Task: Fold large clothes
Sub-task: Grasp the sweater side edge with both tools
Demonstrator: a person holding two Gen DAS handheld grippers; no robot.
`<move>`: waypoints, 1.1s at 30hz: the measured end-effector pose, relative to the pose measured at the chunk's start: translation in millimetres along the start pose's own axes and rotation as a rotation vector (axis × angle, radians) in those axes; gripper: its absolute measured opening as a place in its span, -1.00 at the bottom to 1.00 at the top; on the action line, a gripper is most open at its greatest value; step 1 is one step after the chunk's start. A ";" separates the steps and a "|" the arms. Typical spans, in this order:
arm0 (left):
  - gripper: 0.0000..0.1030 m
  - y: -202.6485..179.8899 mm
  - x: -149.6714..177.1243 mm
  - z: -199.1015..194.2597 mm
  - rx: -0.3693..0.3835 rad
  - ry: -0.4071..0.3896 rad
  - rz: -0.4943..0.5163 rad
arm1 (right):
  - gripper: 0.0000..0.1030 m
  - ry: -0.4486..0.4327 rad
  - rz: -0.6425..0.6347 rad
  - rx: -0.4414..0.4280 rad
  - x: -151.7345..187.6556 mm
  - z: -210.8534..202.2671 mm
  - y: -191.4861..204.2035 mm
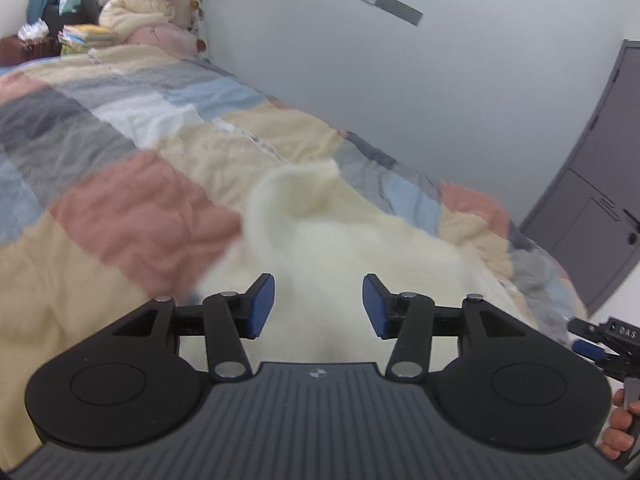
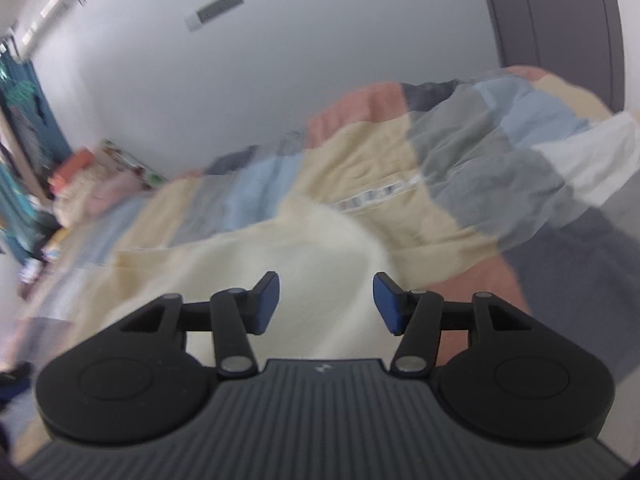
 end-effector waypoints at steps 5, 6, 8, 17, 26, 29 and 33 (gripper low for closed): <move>0.07 -14.7 32.2 -14.5 0.060 0.078 -0.037 | 0.08 0.040 0.034 -0.126 22.8 -25.7 20.2; 0.07 -18.4 37.6 -15.9 0.078 0.097 -0.042 | 0.08 0.054 0.049 -0.148 27.0 -27.6 23.2; 0.07 -24.6 48.8 -17.7 0.110 0.121 -0.049 | 0.09 0.090 0.087 -0.192 37.1 -29.0 28.3; 0.08 -12.6 73.4 1.7 0.166 0.246 -0.233 | 0.28 0.344 0.270 -0.326 88.7 -5.0 41.6; 0.45 19.8 77.8 26.2 0.156 0.342 -0.422 | 0.75 0.478 0.489 -0.336 109.4 36.5 30.2; 0.56 24.9 77.6 29.8 0.159 0.340 -0.457 | 0.77 0.521 0.600 -0.338 119.3 56.3 23.7; 0.64 39.7 78.0 31.7 0.164 0.319 -0.559 | 0.77 0.447 0.635 -0.367 110.6 62.5 23.0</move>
Point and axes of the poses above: each gripper's, at about its wrist camera, not at the fingertips, and z roughly the way its jaws point, y to its left, x to its underside, the point moved 1 cm from there along z, roughly the way its jaws point, and after that the axes turned 2 degrees about -y, right-handed, at the moved point
